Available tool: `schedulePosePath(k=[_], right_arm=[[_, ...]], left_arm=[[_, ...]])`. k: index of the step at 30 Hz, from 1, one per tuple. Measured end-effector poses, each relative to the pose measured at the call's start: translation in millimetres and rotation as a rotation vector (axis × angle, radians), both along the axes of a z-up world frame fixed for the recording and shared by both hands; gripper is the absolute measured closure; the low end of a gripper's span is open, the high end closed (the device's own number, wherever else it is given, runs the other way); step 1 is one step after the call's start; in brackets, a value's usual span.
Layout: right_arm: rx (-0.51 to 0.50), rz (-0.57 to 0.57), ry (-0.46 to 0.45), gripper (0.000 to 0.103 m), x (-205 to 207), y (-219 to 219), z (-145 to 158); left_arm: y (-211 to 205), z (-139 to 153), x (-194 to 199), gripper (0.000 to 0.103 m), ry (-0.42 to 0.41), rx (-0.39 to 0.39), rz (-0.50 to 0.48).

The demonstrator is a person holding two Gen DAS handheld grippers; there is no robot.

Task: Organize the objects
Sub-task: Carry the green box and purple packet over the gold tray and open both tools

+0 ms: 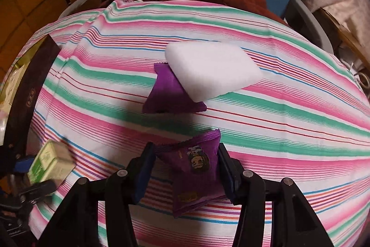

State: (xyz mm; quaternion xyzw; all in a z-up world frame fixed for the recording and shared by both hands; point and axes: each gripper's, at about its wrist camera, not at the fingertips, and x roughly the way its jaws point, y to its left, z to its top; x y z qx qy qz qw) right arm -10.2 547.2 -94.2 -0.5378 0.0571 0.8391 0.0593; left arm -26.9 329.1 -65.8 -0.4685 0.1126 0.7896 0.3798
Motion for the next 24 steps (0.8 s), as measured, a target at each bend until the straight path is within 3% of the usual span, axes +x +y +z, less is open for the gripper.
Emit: schedulePosePath(k=[10,24], right_arm=[[0.034,0.009,-0.004,0.05,8.0,1.5,1.4],[0.112,-0.019,-0.078,0.051,14.6,-30.5,12.7]], left_arm=[[-37.1,37.1,36.8,0.07,0.061,0.077,-0.025],[-126.9,69.4,13.0,0.07,0.104,0.149,0.151]])
